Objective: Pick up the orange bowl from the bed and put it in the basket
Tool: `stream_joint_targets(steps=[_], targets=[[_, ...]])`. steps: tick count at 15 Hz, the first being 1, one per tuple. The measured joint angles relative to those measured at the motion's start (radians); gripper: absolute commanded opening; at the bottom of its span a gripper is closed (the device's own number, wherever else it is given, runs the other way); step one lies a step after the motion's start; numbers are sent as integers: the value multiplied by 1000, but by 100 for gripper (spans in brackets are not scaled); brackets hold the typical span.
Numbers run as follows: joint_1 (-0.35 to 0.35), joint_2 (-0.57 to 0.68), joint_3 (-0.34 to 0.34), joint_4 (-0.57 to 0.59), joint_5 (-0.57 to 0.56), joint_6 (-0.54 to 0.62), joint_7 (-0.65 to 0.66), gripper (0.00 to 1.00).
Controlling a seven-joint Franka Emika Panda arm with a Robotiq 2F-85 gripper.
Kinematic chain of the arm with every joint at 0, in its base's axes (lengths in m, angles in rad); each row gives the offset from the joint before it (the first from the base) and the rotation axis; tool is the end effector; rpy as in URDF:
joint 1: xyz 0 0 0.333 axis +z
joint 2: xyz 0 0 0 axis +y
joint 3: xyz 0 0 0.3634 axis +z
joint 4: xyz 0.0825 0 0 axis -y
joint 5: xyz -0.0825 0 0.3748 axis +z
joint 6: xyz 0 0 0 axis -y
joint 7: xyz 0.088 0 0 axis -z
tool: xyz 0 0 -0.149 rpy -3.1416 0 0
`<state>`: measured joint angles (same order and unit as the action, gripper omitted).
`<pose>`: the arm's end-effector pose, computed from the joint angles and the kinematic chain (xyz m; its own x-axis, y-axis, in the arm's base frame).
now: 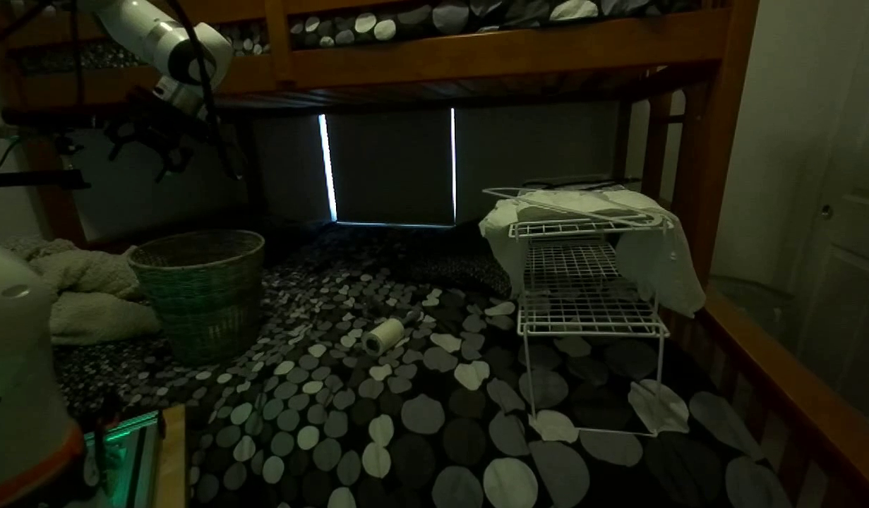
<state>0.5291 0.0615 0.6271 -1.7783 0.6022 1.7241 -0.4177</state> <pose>0.1644 0.5417 0.5443 0.1581 0.9810 0.1127 0.8111 -0.0639 -0.5814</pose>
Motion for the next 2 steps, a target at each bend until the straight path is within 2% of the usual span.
stream_joint_targets(steps=[2], targets=[[2, -81, 4, -53, 13, 20, 42, 100]])
